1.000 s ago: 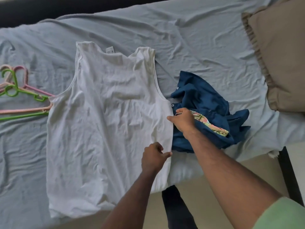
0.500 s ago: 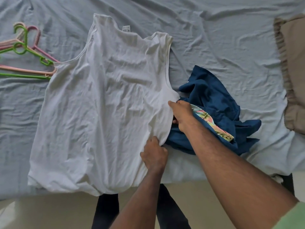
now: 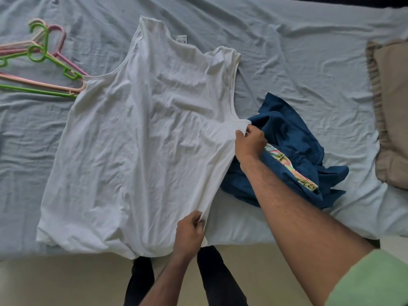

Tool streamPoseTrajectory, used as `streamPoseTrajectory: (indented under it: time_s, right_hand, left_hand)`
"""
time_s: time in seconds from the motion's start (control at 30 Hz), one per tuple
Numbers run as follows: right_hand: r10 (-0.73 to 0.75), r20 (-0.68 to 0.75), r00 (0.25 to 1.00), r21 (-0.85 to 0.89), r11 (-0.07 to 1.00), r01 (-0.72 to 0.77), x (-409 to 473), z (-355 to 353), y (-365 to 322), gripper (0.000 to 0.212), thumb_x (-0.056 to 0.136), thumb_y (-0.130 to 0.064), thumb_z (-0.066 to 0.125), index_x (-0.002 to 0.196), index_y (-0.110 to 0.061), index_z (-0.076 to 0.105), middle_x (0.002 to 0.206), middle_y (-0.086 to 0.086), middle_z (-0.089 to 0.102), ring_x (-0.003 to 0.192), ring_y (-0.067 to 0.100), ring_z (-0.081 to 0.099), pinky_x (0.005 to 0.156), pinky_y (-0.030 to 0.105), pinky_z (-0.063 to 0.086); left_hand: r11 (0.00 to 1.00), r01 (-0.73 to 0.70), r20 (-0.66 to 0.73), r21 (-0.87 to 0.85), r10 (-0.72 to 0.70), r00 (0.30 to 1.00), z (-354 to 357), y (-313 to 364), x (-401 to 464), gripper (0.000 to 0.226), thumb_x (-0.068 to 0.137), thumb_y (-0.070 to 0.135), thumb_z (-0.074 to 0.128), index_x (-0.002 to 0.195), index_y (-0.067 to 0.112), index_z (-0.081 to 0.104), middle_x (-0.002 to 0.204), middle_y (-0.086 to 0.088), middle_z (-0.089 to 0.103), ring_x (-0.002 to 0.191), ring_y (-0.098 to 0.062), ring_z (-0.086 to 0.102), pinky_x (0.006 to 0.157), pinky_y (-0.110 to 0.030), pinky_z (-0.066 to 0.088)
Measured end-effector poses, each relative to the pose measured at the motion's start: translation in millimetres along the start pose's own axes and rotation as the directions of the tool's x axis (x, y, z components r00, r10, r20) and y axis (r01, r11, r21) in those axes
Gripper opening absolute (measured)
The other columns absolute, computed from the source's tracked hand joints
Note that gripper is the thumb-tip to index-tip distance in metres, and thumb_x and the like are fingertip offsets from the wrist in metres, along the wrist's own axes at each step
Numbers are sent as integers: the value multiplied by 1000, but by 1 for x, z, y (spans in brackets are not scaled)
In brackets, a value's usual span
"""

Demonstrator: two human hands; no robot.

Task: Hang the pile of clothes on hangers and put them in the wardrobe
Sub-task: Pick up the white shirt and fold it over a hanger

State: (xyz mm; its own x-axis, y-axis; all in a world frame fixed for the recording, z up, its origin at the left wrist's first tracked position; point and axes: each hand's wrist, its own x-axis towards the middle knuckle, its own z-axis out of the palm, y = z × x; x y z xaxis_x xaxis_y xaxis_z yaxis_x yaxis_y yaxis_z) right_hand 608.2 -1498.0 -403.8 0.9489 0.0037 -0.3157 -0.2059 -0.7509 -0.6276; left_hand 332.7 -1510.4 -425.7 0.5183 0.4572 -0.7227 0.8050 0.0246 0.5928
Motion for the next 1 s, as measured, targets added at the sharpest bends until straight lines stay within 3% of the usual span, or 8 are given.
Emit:
streamPoseTrajectory:
  time_s: [0.13, 0.3, 0.47, 0.57, 0.7, 0.8, 0.9, 1.0]
  right_hand:
    - [-103, -42, 994, -78, 992, 99, -17, 14, -24, 7, 92, -10, 60, 92, -5, 65, 95, 12, 71, 93, 31, 62, 83, 41, 52]
    - [-240, 4, 971, -141, 961, 238, -43, 51, -75, 39, 96, -5, 56, 133, -13, 63, 120, 15, 69, 112, 31, 63, 92, 35, 49]
    - [-227, 468, 854, -136, 936, 323, -61, 108, -102, 58, 98, -24, 63, 151, -14, 43, 131, 11, 57, 119, 21, 55, 99, 27, 43]
    - [-263, 453, 852, -74, 941, 330, -101, 115, -86, 41, 96, -20, 65, 136, -14, 57, 117, 7, 60, 106, 19, 58, 94, 27, 46]
    - [-172, 422, 890, -40, 977, 208, -182, 85, -20, 16, 92, -10, 59, 103, -17, 67, 94, -2, 67, 87, 17, 64, 83, 37, 56]
    - [-74, 516, 853, -166, 969, 184, -232, 57, 37, 5, 87, -14, 64, 86, -18, 66, 81, -8, 67, 77, 8, 64, 72, 30, 54]
    - [45, 621, 782, -285, 943, 173, -259, 48, 73, 16, 80, -32, 74, 92, -27, 64, 87, -15, 66, 85, 5, 64, 82, 31, 50]
    - [58, 679, 732, -425, 844, 327, -275, 50, 90, 27, 81, -43, 74, 96, -29, 57, 93, -12, 62, 92, 12, 57, 91, 38, 40]
  left_hand:
    - [983, -32, 55, -182, 43, 998, -24, -6, -3, 32, 99, 9, 55, 70, 3, 44, 60, 8, 39, 56, -8, 36, 56, -25, 31]
    - [909, -29, 41, -415, 51, 998, -73, -19, 8, 39, 96, 27, 56, 71, 0, 44, 67, -1, 37, 64, -17, 39, 62, -33, 33]
    - [903, 82, 99, -421, -44, 994, -119, -50, 25, 26, 100, 22, 58, 96, -4, 62, 82, -13, 59, 77, -21, 59, 68, -38, 54]
    - [882, 176, 113, -437, -141, 984, -135, -67, 24, 12, 97, 8, 59, 103, 7, 69, 95, -10, 70, 82, -18, 65, 76, -37, 57]
    - [856, 252, 80, -451, -242, 967, -139, -71, 17, 16, 93, -2, 55, 98, 4, 69, 84, -8, 69, 75, -16, 64, 70, -30, 54]
    - [877, 231, 55, -422, -230, 972, -135, -67, 16, 13, 96, 8, 55, 97, 8, 68, 84, -9, 71, 75, -18, 64, 65, -29, 52]
    - [885, 202, 6, -418, -220, 976, -127, -63, 14, 15, 97, 23, 60, 99, 9, 66, 89, -14, 74, 72, -21, 69, 63, -34, 55]
    - [910, 206, -33, -359, -233, 972, -120, -65, 11, 41, 83, 45, 78, 94, 8, 64, 80, -12, 73, 67, -22, 69, 59, -34, 54]
